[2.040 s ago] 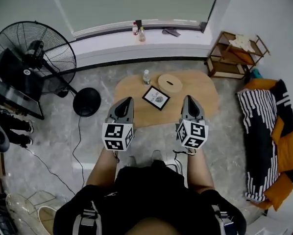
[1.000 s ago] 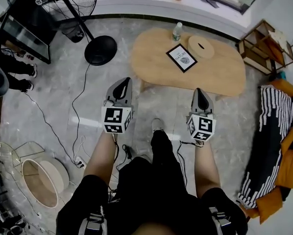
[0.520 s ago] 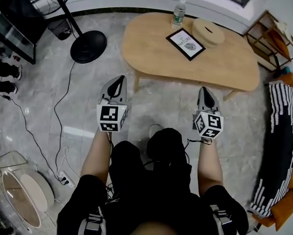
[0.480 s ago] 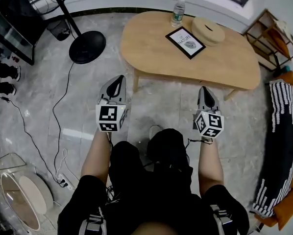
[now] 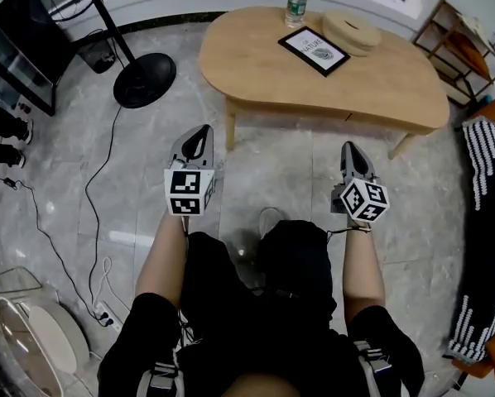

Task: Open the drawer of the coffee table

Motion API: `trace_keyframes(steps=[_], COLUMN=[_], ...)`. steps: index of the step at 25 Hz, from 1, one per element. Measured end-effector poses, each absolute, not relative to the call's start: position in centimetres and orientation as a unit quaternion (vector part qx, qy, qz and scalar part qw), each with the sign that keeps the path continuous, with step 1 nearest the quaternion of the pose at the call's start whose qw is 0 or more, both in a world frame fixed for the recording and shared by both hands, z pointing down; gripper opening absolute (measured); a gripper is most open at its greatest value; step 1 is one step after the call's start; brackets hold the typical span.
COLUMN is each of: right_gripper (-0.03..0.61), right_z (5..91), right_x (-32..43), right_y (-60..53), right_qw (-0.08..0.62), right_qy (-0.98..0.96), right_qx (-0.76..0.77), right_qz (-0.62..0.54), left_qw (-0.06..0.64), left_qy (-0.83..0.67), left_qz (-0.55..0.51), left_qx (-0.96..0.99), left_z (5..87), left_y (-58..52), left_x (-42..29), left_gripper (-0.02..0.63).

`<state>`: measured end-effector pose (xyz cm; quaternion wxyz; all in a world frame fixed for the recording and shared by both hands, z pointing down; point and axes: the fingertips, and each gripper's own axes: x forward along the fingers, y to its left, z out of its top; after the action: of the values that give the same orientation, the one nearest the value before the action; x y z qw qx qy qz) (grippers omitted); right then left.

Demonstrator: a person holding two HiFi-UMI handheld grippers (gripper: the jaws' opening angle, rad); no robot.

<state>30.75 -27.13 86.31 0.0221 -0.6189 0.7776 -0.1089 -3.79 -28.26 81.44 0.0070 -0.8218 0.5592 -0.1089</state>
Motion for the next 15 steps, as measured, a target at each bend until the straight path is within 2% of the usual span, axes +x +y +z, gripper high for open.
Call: trace_keyframes(steps=[3, 4, 5, 6, 9, 15], right_gripper=[0.018, 0.147, 0.277, 0.304, 0.343, 0.342], right_z=[88.1, 88.6, 89.0, 89.5, 91.1, 95.3], right_x=[30.6, 30.2, 29.8, 29.6, 29.9, 31.9], right_y=[-27.4, -27.6, -27.8, -28.2, -29.9, -34.4], right_qw=[0.051, 0.07, 0.091, 0.111, 0.149, 0.189], right_qy=[0.792, 0.803, 0.811, 0.815, 0.811, 0.785], right_qx=[-0.592, -0.569, -0.546, -0.529, -0.503, -0.498], right_qz=[-0.143, -0.165, -0.189, -0.211, -0.258, -0.317], left_qw=[0.001, -0.012, -0.028, -0.041, -0.044, -0.061], left_qy=[0.554, 0.545, 0.531, 0.517, 0.49, 0.475], left_qz=[-0.115, -0.111, -0.108, -0.107, -0.118, -0.134], left_qx=[-0.825, -0.831, -0.84, -0.848, -0.862, -0.868], left_z=[82.6, 83.2, 83.8, 84.5, 85.8, 88.6], left_y=[-28.8, -29.1, -29.3, -29.5, -30.5, -34.6], left_x=[-3.8, -3.5, -3.1, -2.6, -1.4, -0.2], left_gripper=[0.014, 0.015, 0.178, 0.259, 0.259, 0.259])
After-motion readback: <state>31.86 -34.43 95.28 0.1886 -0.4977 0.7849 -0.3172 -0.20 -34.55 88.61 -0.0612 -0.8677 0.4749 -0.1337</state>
